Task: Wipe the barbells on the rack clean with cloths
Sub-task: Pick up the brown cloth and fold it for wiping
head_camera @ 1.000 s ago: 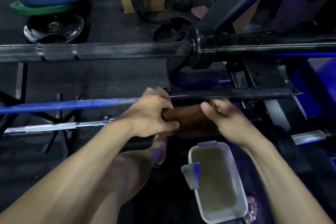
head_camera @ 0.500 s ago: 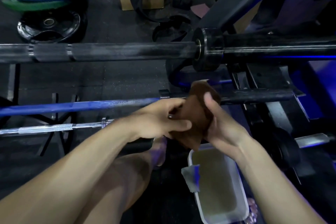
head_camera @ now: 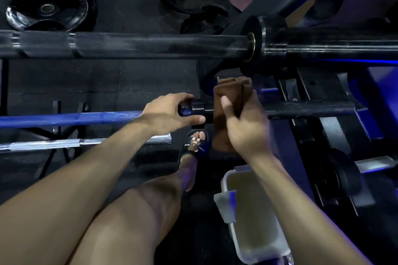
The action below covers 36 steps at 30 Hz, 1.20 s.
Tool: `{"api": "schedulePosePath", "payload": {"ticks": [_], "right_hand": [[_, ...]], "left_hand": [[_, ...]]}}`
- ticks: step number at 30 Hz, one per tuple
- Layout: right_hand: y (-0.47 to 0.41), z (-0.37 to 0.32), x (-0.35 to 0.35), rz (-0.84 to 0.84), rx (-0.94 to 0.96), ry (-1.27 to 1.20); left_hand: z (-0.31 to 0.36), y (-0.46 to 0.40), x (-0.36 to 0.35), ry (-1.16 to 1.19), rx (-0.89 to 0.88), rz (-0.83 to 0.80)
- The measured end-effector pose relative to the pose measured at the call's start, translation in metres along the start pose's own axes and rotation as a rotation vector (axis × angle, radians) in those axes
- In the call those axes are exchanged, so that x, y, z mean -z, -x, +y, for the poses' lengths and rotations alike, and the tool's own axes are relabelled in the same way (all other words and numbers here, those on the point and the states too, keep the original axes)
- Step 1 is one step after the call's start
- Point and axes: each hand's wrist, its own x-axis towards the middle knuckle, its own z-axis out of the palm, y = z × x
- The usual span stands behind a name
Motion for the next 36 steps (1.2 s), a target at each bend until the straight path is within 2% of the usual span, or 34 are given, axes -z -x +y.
{"api": "schedulePosePath", "payload": {"ticks": [5,7,9,12,15,17,20,22,25,28,30,33,36], "right_hand": [[-0.011,-0.028,-0.026,-0.238,0.060,0.380],[-0.016,-0.025,-0.023,-0.265,0.088,0.567],[-0.027,-0.010,-0.003,-0.228,0.047,0.700],[-0.040,0.023,0.042,-0.050,-0.090,0.740],[-0.039,0.031,0.052,0.017,-0.146,0.804],[-0.032,0.015,0.028,-0.012,-0.111,0.773],[-0.012,-0.022,-0.020,-0.196,-0.013,0.550],[-0.005,-0.029,-0.030,-0.259,0.066,0.452],[-0.016,-0.004,-0.006,-0.220,0.093,0.543],[-0.037,0.027,0.033,0.001,-0.074,0.582],[-0.051,0.037,0.050,0.080,-0.179,0.594],[-0.053,0.023,0.036,0.037,-0.205,0.579],[-0.031,-0.013,-0.013,-0.169,-0.052,0.400]], "left_hand": [[-0.001,0.000,0.000,0.013,-0.040,0.010],[-0.002,0.001,-0.001,0.008,-0.032,0.046],[-0.004,0.001,-0.003,0.012,-0.023,0.062],[-0.005,0.000,-0.005,0.030,-0.010,0.055],[-0.005,-0.002,-0.004,0.038,-0.016,0.043],[-0.005,-0.001,-0.005,0.043,-0.020,0.056],[-0.003,0.000,-0.006,0.020,-0.034,0.088],[-0.002,0.001,-0.007,0.008,-0.044,0.120],[-0.004,0.002,-0.007,0.027,-0.040,0.118],[-0.002,0.003,-0.007,0.038,-0.049,0.095],[0.003,0.003,-0.008,0.038,-0.043,0.051],[0.010,0.002,-0.005,0.020,0.011,-0.014],[0.014,0.002,-0.005,-0.041,0.027,-0.033]]}}
